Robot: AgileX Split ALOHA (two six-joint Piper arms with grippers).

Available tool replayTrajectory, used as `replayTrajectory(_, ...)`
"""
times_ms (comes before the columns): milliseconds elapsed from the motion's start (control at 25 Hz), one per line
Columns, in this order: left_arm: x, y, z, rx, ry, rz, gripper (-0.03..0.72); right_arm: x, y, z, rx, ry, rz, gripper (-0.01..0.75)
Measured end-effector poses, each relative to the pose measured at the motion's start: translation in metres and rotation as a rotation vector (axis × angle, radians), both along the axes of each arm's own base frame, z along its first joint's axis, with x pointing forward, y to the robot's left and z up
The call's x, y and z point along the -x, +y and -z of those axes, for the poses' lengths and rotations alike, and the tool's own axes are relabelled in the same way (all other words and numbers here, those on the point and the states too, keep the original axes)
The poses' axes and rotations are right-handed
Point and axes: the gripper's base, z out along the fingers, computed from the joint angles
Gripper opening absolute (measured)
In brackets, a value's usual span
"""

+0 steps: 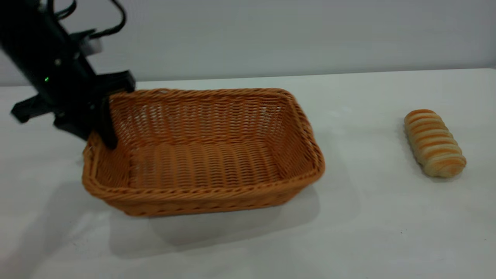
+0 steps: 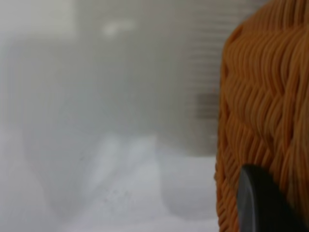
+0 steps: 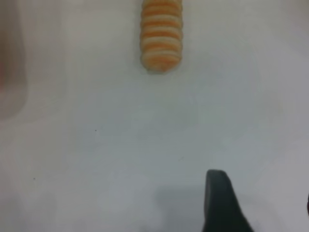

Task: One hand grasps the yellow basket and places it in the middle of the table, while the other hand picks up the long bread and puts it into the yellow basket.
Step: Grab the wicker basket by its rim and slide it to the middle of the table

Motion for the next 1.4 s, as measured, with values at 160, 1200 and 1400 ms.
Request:
replayTrajectory(160,-0.008,-0.013,0.000,-0.010,-0.022,0.086,0.118,0.000,0.000,0.000,0.000,0.000,0.000,0.460)
replayTrajectory(1200,-0.015,-0.028,0.044,-0.022,0.032,0.199,0.561,-0.038,0.010,0.018,0.027,0.033,-0.047,0.494)
replayTrajectory(1400,-0.016,-0.025,0.036,-0.075,0.005,0.251,0.600,-0.065,0.018,0.034,0.038,0.070,-0.073,0.568)
